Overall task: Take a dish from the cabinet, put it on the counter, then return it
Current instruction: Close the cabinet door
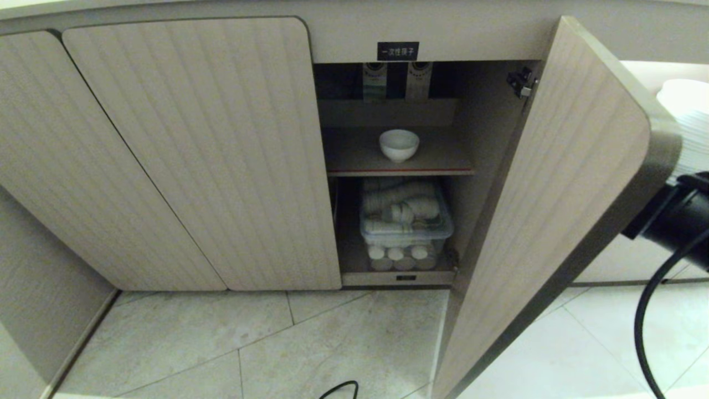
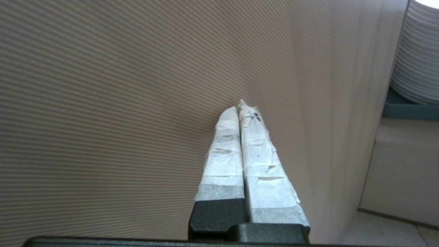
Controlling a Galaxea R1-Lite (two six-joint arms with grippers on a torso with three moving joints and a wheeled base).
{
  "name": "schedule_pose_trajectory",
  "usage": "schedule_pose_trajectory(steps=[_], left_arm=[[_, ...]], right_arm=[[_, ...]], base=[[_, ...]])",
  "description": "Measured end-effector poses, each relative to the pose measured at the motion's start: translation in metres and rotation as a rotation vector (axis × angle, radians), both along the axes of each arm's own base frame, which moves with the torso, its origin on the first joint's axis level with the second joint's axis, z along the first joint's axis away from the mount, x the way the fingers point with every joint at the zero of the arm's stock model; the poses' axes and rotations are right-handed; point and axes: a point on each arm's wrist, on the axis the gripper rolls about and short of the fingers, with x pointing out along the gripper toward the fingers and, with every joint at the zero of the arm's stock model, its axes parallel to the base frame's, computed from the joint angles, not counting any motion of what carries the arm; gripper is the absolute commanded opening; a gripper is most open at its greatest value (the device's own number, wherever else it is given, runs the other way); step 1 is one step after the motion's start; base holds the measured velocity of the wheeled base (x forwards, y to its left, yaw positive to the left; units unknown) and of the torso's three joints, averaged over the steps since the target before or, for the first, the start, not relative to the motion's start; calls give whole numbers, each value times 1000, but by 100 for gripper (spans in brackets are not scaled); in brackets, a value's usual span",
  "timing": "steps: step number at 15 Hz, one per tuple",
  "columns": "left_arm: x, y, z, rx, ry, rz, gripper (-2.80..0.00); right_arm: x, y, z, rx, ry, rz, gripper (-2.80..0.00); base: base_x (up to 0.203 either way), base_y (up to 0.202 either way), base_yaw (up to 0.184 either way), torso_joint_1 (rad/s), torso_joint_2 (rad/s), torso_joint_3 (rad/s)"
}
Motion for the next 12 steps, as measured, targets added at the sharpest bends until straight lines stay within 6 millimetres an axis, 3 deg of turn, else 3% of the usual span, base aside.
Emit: schedule_pose_trajectory(steps=[6,12], left_arm=[[0,0,0,0,0,1,-280],[0,0,0,0,0,1,-280]], right_arm=[[21,12,-6,-46,-39,-1,-280],[44,39,-18,-110,-74,46,-280]], base=[[0,0,0,0,0,0],[0,0,0,0,0,0]])
